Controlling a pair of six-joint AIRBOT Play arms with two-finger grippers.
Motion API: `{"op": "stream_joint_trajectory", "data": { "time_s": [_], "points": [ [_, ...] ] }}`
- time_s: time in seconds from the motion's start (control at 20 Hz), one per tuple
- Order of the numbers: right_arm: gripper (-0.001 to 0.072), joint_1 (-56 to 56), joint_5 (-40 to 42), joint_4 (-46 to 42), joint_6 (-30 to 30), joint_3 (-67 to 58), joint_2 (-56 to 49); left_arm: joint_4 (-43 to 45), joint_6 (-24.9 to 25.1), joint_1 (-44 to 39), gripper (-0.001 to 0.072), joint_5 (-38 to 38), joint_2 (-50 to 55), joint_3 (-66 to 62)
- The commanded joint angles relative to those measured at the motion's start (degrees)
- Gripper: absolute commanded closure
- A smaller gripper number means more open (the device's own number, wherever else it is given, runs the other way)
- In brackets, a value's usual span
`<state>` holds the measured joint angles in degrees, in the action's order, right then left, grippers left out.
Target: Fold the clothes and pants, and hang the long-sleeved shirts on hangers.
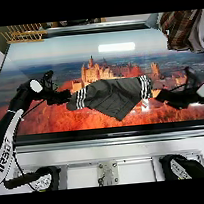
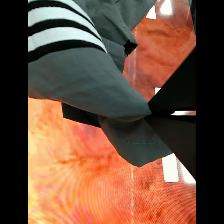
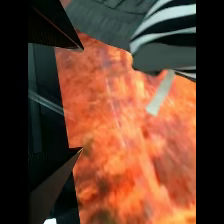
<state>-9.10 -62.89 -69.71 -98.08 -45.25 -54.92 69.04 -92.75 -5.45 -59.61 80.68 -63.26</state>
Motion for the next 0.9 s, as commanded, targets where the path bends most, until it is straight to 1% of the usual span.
{"op": "stream_joint_trajectory", "data": {
  "time_s": [0.0, 0.1, 0.2, 0.35, 0.4, 0.5, 0.65, 0.7, 0.75, 0.8, 0.85],
  "points": [
    [0.0056, 12.7, 10.9, 6.3, -7.0, 10.5, 0.2, 0.0, -0.1, 0.0, 0.0701, 0.1, 0.0, 0.0],
    [0.0056, 20.8, 18.4, 7.7, -10.8, 13.2, -2.5, 0.0, -0.1, 0.0, 0.0701, 0.1, 0.0, 0.0],
    [0.0056, 28.0, 25.8, 9.0, -12.9, 13.4, -6.4, 0.0, -0.1, 0.0, 0.0701, 0.1, 0.0, 0.0],
    [0.0057, 34.6, 35.7, 14.9, -13.4, 13.3, -12.7, 0.0, -0.1, 0.0, 0.0701, 0.1, 0.0, 0.0],
    [0.0057, 36.0, 37.9, 16.8, -13.4, 13.2, -14.6, 0.0, -0.1, 0.0, 0.0701, 0.0, 0.0, 0.0],
    [0.0057, 37.9, 40.7, 17.9, -13.4, 12.2, -17.2, 0.0, -0.1, 0.0, 0.0701, 0.1, 0.0, 0.0],
    [0.006, 39.3, 41.0, 17.9, -13.1, 10.1, -20.2, 0.0, -0.1, 0.0, 0.0701, 0.3, 0.0, 0.0],
    [0.0164, 39.3, 41.0, 17.9, -12.9, 9.6, -20.8, 0.0, -0.1, 0.0, 0.0701, 0.3, 0.0, 0.0],
    [0.0368, 39.3, 41.1, 17.8, -12.7, 9.2, -20.9, 0.0, -0.1, 0.0, 0.0701, 0.2, 0.0, 0.0],
    [0.0552, 39.3, 41.8, 17.1, -12.7, 9.0, -20.9, 0.0, -0.1, 0.0, 0.0701, 0.2, 0.0, 0.0],
    [0.0693, 39.0, 41.8, 15.7, -11.4, 8.4, -20.4, 0.0, -0.1, 0.0, 0.0701, 0.2, 0.0, -0.1]
  ]
}}
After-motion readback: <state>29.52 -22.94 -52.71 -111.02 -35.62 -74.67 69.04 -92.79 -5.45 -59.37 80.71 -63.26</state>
